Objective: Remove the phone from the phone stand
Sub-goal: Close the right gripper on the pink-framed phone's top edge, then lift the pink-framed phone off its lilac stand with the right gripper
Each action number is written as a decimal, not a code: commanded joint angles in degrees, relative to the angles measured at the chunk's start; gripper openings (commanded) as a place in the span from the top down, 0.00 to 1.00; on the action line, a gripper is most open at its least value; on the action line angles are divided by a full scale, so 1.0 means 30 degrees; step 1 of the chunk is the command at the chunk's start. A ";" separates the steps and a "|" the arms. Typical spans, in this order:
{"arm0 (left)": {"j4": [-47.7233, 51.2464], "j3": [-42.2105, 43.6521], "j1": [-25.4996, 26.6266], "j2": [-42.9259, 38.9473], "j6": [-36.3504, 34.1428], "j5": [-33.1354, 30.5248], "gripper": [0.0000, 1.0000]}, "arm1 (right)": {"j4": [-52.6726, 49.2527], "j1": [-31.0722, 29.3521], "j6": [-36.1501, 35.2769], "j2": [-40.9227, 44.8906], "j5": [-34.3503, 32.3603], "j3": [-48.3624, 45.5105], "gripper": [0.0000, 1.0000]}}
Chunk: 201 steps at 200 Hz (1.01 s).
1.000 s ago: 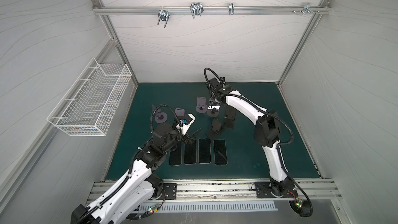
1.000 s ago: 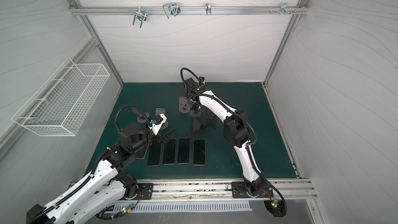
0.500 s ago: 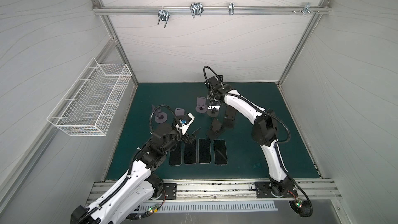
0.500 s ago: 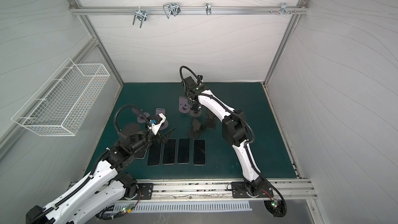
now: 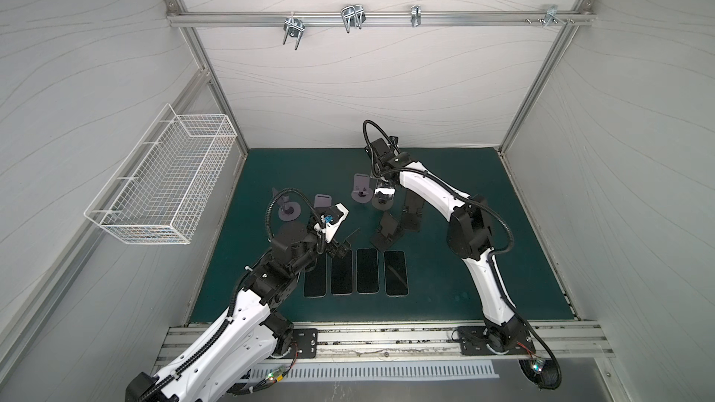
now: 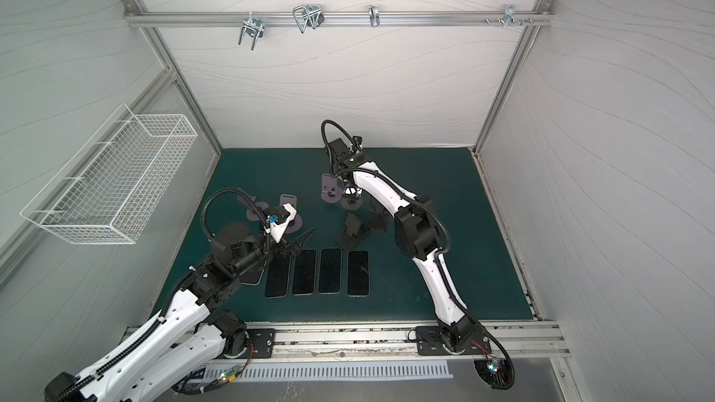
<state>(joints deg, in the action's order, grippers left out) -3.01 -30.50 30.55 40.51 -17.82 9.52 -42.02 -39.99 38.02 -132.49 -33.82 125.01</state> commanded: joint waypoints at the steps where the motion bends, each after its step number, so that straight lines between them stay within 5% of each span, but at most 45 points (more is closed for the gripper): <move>1: -0.0782 -0.0144 0.0076 -0.0237 -0.0474 -0.0330 0.08 | -0.0388 0.0181 0.0381 -0.0629 0.0020 0.0586 0.19; 201: -0.0841 0.0001 0.0087 -0.0350 -0.0562 -0.0457 0.08 | 0.0323 0.0731 0.0479 -0.1156 0.0784 0.0391 0.19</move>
<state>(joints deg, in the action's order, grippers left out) -3.14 -30.39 30.55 39.88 -18.46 8.54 -41.47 -38.24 38.17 -134.21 -31.94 125.60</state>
